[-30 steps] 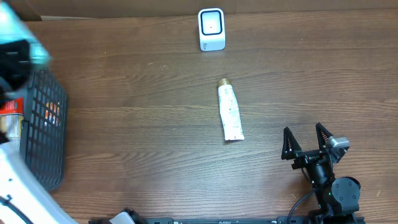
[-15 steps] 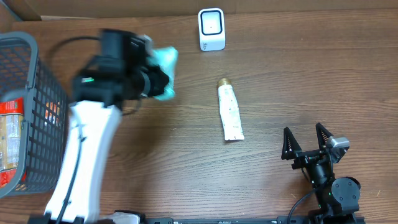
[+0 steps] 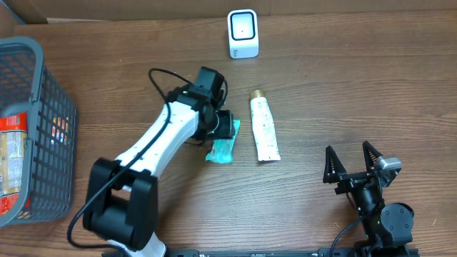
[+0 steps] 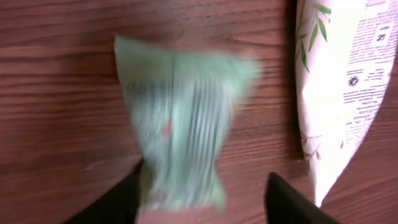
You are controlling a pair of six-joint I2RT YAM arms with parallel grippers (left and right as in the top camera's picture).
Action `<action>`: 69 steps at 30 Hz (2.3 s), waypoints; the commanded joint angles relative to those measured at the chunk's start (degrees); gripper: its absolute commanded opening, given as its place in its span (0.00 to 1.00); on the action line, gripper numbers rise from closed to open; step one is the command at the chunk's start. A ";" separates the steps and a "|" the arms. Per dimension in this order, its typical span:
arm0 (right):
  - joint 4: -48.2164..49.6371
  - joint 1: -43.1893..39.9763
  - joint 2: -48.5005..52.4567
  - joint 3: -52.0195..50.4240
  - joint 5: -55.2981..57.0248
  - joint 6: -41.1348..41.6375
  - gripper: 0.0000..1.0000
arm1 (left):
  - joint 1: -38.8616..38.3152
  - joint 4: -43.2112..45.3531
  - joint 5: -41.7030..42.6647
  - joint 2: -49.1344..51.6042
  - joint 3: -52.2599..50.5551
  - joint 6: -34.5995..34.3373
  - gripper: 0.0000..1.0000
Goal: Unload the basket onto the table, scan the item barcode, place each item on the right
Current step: 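Carry the green packet out and drop it left of the tube, then reach the left gripper into the basket toward the orange box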
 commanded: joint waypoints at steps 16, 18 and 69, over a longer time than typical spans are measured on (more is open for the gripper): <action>0.15 0.26 -0.48 -0.61 0.35 -0.04 1.00 | 8.90 -12.37 -1.44 -7.74 19.87 4.39 0.80; 0.15 0.26 -0.48 -0.61 0.35 -0.04 1.00 | 11.43 -15.13 -1.44 -9.92 23.93 5.25 0.82; 0.13 0.26 -0.48 -0.61 0.35 -0.04 1.00 | 71.58 -13.25 11.10 10.03 35.32 27.17 0.98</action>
